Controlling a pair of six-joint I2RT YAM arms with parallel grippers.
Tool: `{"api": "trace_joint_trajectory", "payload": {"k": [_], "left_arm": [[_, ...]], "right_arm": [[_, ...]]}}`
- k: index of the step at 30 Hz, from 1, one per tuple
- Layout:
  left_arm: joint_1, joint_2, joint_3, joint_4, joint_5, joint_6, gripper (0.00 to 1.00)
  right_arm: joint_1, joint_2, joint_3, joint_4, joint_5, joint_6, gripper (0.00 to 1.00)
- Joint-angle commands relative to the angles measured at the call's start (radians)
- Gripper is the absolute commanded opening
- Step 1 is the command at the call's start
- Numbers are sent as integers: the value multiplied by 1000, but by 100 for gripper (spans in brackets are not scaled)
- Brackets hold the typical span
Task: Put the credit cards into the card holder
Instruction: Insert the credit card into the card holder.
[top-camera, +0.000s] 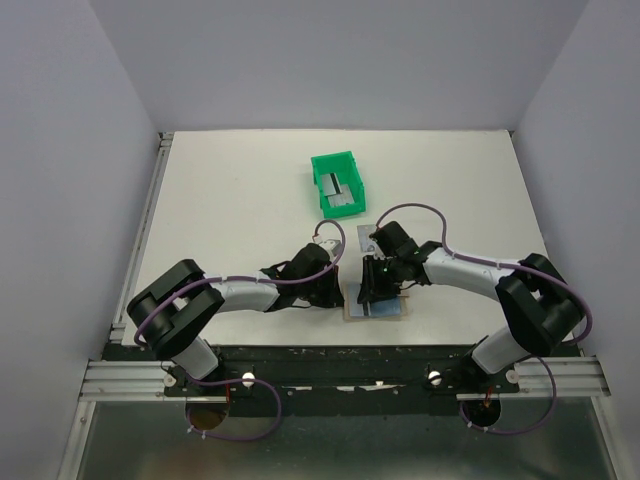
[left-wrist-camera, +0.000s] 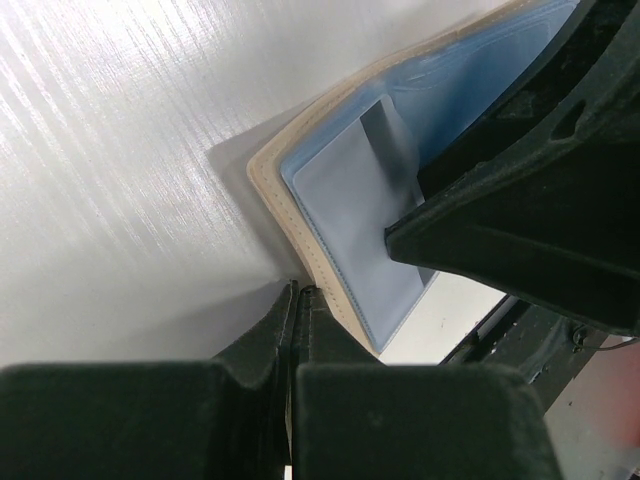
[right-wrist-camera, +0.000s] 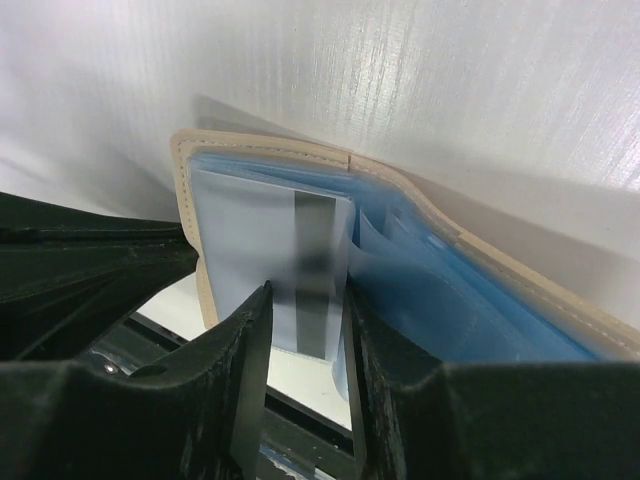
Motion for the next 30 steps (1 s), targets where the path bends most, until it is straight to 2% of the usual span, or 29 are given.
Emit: {"api": "trace_joint_trajectory", "payload": {"k": [1, 11, 21, 30], "left_arm": [[-12, 37, 4, -18, 11, 7, 3], [-13, 14, -15, -34, -10, 7, 3], [-12, -36, -38, -73, -38, 4, 3], [2, -214, -73, -223, -165, 19, 10]], "right_arm": [[29, 19, -15, 109, -137, 10, 41], [29, -105, 77, -182, 193, -24, 48], [29, -162, 137, -246, 271, -50, 54], [-54, -107, 210, -247, 352, -126, 59]]}}
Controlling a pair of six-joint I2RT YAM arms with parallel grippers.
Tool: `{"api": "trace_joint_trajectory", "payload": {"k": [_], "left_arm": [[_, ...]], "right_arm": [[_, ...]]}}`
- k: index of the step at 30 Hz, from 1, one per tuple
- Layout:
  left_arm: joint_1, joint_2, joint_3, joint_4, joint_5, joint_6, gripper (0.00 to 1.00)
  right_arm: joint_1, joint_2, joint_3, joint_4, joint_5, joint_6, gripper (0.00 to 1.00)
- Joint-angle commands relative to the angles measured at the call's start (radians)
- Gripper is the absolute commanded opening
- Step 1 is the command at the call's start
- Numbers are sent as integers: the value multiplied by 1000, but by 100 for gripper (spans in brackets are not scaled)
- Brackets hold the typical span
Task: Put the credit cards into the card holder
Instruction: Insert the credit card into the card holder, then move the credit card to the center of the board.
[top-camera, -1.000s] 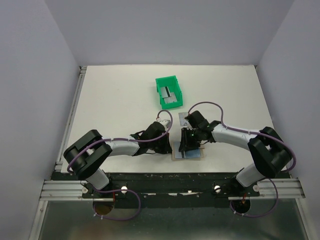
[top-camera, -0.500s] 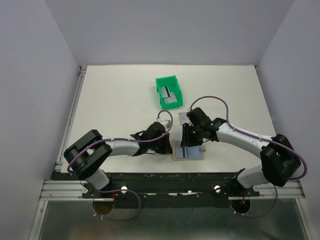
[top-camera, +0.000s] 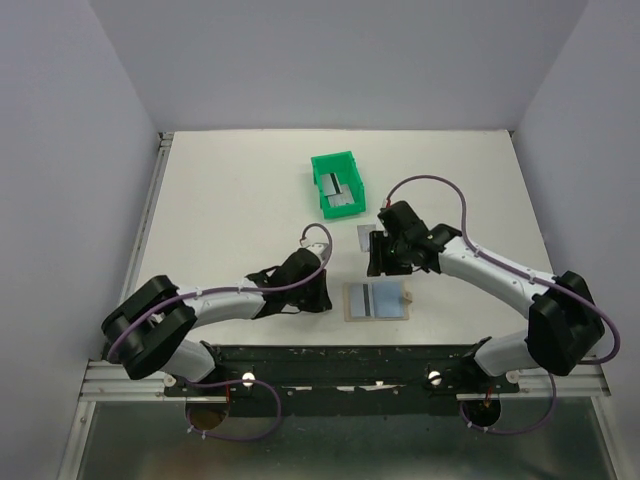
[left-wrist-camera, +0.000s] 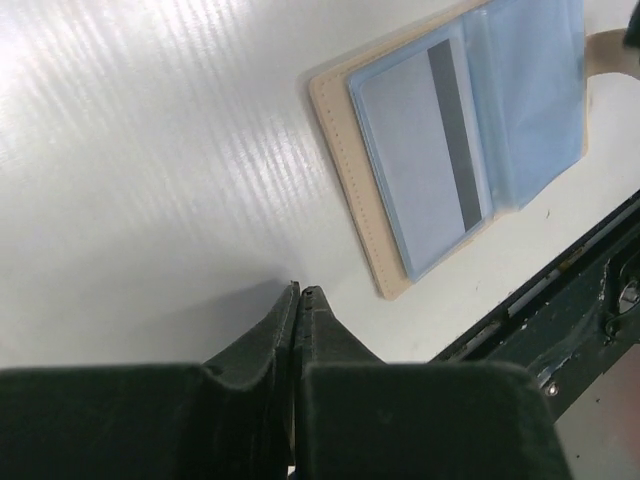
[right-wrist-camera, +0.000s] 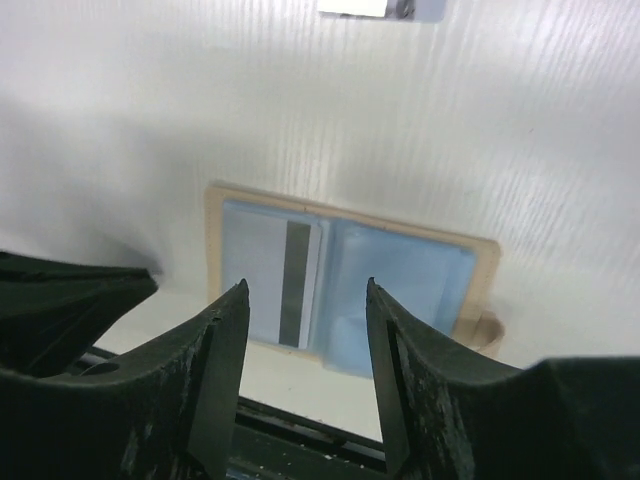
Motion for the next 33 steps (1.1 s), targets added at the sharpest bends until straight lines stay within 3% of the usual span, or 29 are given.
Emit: {"api": "trace_joint_trajectory", "payload": {"k": [1, 6, 15, 33], "left_arm": [[18, -115, -26, -124, -104, 19, 12], [81, -209, -48, -153, -115, 25, 22], [145, -284, -46, -210, -117, 50, 24], [150, -307, -74, -212, -114, 44, 24]], "right_arm": [[-78, 49, 56, 3, 50, -63, 59], [-178, 180, 161, 61, -5, -135, 56], [-213, 479, 414, 60, -43, -235, 45], [-301, 638, 517, 35, -143, -259, 43]]}}
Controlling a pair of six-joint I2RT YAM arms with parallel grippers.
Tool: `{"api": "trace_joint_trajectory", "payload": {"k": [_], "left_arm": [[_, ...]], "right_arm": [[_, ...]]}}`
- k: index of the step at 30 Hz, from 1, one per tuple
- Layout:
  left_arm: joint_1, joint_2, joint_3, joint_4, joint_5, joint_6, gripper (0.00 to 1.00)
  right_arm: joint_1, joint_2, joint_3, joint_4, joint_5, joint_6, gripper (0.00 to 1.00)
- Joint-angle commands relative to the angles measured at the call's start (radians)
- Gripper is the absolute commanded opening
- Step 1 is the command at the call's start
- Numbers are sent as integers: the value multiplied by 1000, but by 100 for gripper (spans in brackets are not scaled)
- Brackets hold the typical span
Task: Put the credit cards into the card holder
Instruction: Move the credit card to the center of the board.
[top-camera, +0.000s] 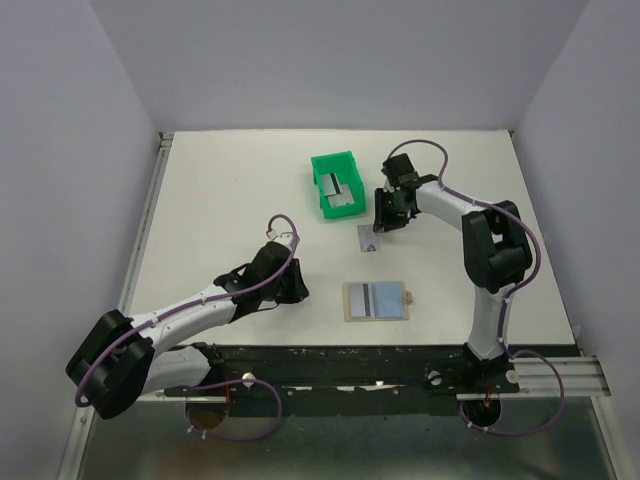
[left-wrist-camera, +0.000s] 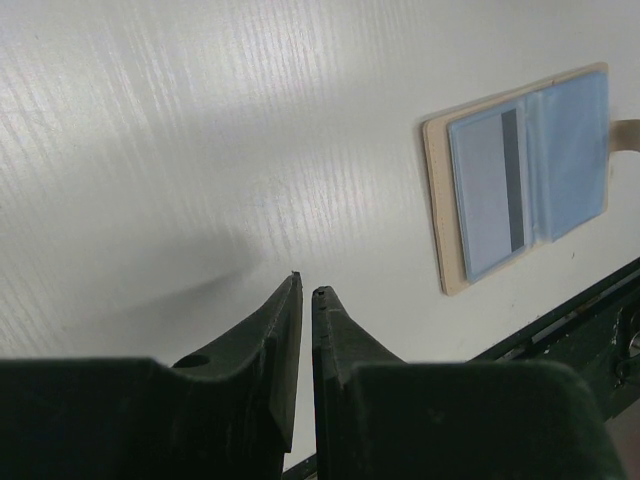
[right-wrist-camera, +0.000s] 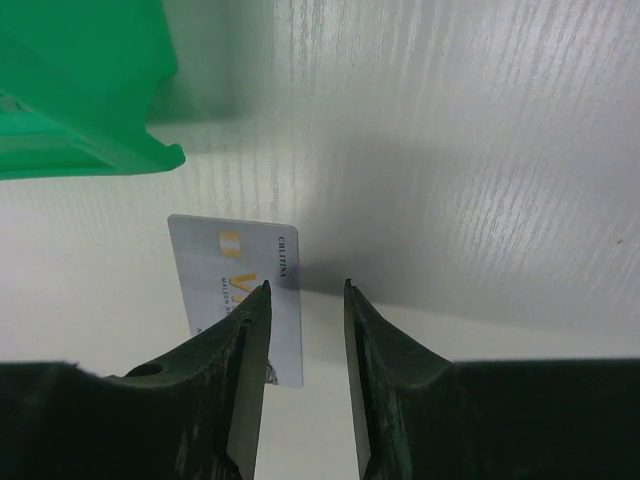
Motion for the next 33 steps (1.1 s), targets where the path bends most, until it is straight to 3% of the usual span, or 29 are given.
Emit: {"api": "trace_joint_trajectory", "payload": {"k": [1, 20, 33], "left_arm": [[7, -8, -9, -11, -16, 9, 24], [7, -5, -31, 11, -10, 3, 23], [9, -3, -39, 20, -11, -7, 23]], "right_arm": [[-6, 49, 47, -30, -61, -23, 42], [-6, 74, 58, -57, -213, -50, 39], [28, 84, 52, -62, -235, -47, 39]]}}
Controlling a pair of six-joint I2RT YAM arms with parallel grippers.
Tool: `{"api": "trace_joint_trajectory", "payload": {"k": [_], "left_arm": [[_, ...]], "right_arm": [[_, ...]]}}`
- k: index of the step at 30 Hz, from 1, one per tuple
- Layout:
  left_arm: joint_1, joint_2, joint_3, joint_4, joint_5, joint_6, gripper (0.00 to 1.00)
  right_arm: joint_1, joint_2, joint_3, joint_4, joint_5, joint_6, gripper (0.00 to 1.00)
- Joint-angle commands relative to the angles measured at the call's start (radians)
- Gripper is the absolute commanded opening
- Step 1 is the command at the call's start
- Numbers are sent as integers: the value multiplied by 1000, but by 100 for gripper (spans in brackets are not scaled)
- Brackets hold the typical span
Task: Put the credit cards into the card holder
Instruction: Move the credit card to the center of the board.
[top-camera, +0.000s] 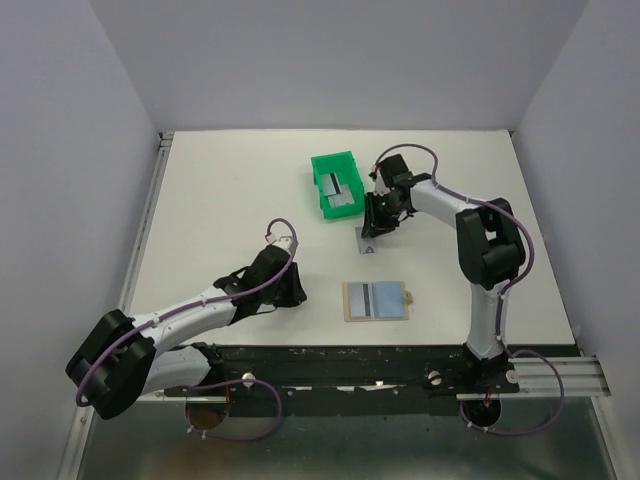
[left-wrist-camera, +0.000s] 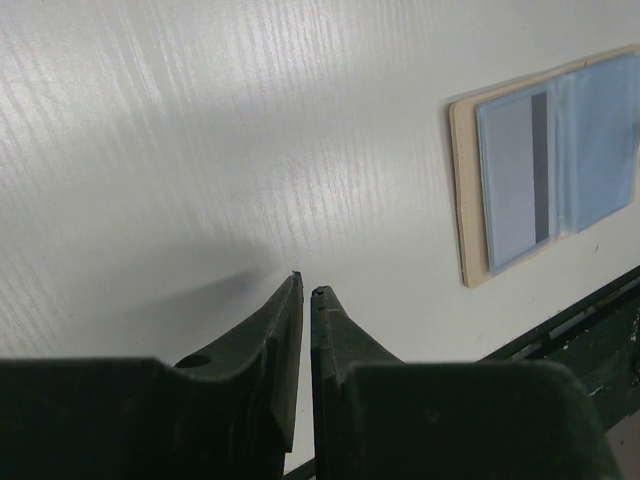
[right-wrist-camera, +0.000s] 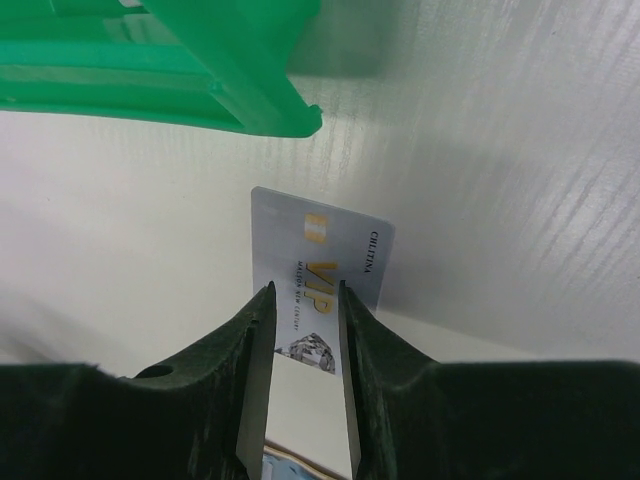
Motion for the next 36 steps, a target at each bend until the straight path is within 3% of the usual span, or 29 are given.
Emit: {"api": "trace_joint_trajectory", "payload": {"k": [1, 9, 17, 24, 36], "left_arm": [[8, -3, -8, 16, -10, -4, 23], [7, 6, -6, 18, -11, -1, 22], [8, 3, -9, 21, -13, -4, 22], [8, 0, -17, 22, -13, -4, 22], [10, 7, -25, 36, -5, -9, 22]], "right_arm": [[28, 28, -4, -14, -24, -12, 39], [36, -101, -86, 47, 146, 19, 39], [-4, -51, -43, -10, 215, 13, 40], [-9, -12, -19, -39, 171, 4, 39], [-9, 37, -13, -54, -63, -16, 38]]}}
